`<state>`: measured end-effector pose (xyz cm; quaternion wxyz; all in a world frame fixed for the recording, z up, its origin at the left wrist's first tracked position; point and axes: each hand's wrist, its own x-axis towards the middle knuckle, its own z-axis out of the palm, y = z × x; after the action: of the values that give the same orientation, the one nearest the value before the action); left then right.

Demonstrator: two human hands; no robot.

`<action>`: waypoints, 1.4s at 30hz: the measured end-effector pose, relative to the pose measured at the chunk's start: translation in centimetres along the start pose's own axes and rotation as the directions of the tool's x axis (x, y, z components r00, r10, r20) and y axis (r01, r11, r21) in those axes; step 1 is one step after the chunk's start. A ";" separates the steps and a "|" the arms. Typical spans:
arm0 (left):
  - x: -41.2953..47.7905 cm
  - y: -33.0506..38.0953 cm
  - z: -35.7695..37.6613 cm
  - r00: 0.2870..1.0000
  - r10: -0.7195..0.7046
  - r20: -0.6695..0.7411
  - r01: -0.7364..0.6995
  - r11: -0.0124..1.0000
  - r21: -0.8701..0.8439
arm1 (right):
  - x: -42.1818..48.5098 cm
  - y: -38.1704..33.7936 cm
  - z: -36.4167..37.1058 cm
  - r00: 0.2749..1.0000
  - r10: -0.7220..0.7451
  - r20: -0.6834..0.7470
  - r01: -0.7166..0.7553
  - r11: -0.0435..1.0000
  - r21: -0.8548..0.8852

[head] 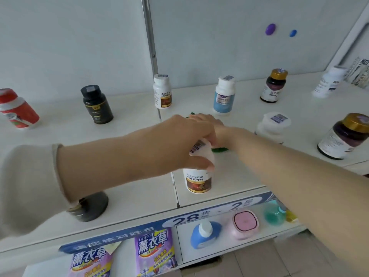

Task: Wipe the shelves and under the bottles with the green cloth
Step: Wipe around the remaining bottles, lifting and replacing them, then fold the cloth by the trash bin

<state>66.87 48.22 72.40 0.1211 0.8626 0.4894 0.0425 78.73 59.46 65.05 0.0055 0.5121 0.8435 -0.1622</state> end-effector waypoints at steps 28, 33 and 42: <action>0.2 3.1 4.4 0.883 -0.345 -0.317 0.360 0.933 -0.013 | -23.0 3.7 9.6 0.962 0.270 -0.044 -0.012 0.204 0.979; -3.8 6.9 6.1 0.637 -0.369 -0.677 0.188 0.926 -0.328 | -24.3 2.0 10.2 0.968 0.171 0.183 -0.164 -0.120 0.979; -13.7 12.3 23.6 0.565 -0.823 0.062 0.129 0.013 -0.992 | -25.0 -2.9 15.2 0.963 -0.023 0.267 -0.260 -0.322 0.910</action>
<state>74.52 26.53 53.27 0.4699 0.2969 0.6433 0.5264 85.73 32.40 55.87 -0.3190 0.3719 0.3016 -0.8179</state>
